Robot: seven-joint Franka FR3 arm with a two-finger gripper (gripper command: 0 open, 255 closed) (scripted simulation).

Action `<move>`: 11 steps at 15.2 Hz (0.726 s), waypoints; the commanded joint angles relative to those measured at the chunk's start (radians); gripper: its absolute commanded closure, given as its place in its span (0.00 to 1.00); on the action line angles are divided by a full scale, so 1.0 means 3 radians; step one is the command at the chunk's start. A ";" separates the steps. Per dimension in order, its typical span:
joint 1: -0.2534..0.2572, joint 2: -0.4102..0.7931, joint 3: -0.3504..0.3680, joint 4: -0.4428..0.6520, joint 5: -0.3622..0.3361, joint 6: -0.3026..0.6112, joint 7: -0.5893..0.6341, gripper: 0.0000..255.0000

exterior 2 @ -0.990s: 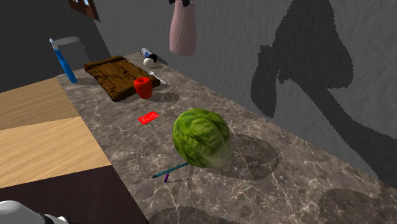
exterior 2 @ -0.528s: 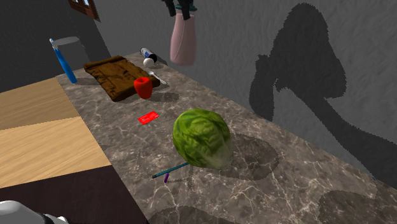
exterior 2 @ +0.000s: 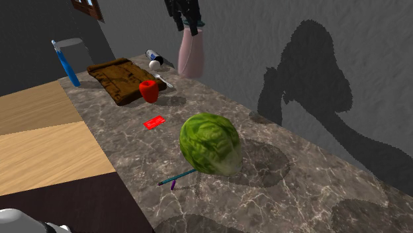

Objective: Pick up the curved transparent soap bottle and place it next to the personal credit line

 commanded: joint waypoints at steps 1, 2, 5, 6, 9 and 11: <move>-0.0001 -0.0003 -0.0001 -0.0088 -0.0002 0.0088 0.0008 1.00; -0.0002 -0.0004 -0.0002 -0.0133 -0.0004 0.0133 0.0012 1.00; -0.0003 -0.0001 -0.0003 -0.0264 -0.0011 0.0266 0.0025 1.00; -0.0004 0.0001 -0.0004 -0.0306 -0.0014 0.0310 0.0030 1.00; -0.0004 0.0013 -0.0005 -0.0426 -0.0026 0.0441 0.0046 1.00; -0.0004 0.0025 -0.0006 -0.0502 -0.0037 0.0527 0.0059 1.00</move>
